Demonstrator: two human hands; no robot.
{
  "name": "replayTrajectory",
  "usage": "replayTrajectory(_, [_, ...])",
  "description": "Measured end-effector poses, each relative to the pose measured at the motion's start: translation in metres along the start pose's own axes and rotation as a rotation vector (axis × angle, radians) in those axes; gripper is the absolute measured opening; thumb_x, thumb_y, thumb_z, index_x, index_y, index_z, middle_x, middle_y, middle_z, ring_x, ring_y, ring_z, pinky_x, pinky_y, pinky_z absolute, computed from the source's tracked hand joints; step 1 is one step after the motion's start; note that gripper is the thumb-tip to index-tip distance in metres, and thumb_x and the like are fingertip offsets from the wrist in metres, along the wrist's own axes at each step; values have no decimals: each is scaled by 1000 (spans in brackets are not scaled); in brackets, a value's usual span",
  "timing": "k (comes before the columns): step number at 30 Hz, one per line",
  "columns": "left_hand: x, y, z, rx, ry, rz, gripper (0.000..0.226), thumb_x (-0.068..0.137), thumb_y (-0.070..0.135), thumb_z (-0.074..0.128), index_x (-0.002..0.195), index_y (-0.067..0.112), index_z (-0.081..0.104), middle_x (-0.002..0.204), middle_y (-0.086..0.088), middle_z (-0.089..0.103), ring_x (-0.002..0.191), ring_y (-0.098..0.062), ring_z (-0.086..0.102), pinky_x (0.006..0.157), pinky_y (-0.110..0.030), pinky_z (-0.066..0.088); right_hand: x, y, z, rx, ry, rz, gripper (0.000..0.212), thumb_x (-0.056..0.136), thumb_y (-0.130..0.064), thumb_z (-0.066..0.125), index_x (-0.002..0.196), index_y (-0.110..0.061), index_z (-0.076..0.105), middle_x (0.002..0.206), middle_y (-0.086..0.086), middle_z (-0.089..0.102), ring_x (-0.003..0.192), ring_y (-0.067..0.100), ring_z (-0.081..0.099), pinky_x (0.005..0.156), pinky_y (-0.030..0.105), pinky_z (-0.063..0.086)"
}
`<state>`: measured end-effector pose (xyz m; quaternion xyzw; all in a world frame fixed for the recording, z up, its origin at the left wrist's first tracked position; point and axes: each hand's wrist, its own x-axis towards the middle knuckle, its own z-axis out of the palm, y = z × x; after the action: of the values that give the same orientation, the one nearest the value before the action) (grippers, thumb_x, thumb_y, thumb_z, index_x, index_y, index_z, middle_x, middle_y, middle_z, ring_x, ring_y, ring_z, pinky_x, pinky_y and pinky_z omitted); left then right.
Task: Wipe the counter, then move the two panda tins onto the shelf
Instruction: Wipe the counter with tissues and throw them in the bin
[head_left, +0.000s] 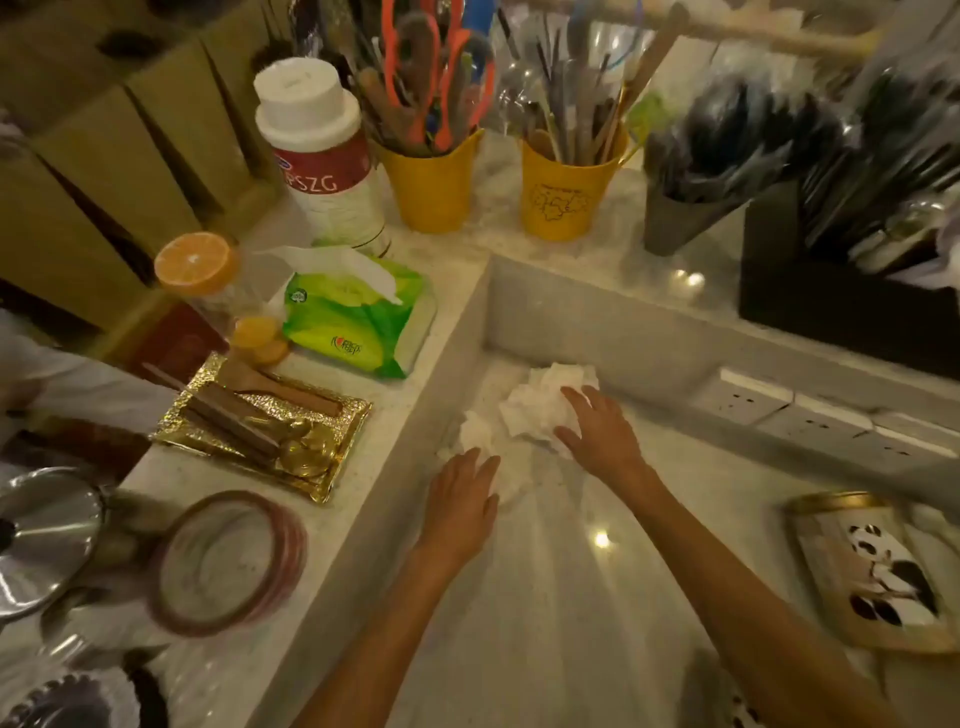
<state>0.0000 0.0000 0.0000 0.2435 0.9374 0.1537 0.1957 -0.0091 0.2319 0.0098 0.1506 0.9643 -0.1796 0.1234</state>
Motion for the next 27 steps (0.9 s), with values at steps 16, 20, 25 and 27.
replayTrajectory(16, [18, -14, 19, -103, 99, -58, 51, 93, 17, 61, 141, 19, 45, 132, -11, 53, 116, -30, 52, 95, -38, 45, 12, -15, 3, -33, 150, 101, 47, 84, -38, 70, 121, -13, 56, 122, 12, 58, 110, 33, 54, 85, 44, 50])
replayTrajectory(20, [17, -16, 20, -94, 87, -81, 55, 91, 22, 64, 142, 19, 43, 129, -12, 55, 118, -31, 50, 99, -40, 43, -6, -8, 1, 74, 152, 84, 39, 83, -16, 70, 117, -9, 55, 121, 14, 56, 112, 33, 49, 91, 43, 48])
replayTrajectory(25, [8, -20, 25, -46, 81, -94, 39, 91, 28, 63, 128, 20, 53, 123, -7, 57, 116, -28, 48, 96, -35, 39, -19, -1, 7, 178, 186, 127, 32, 85, -26, 70, 100, -1, 60, 110, 14, 55, 99, 29, 52, 79, 33, 44])
replayTrajectory(27, [4, -20, 25, -39, 79, -97, 36, 90, 27, 63, 124, 19, 54, 122, -7, 56, 116, -28, 47, 95, -34, 38, -22, 1, 8, 245, 227, 143, 18, 85, -17, 68, 92, -3, 58, 103, 12, 57, 84, 23, 52, 69, 26, 38])
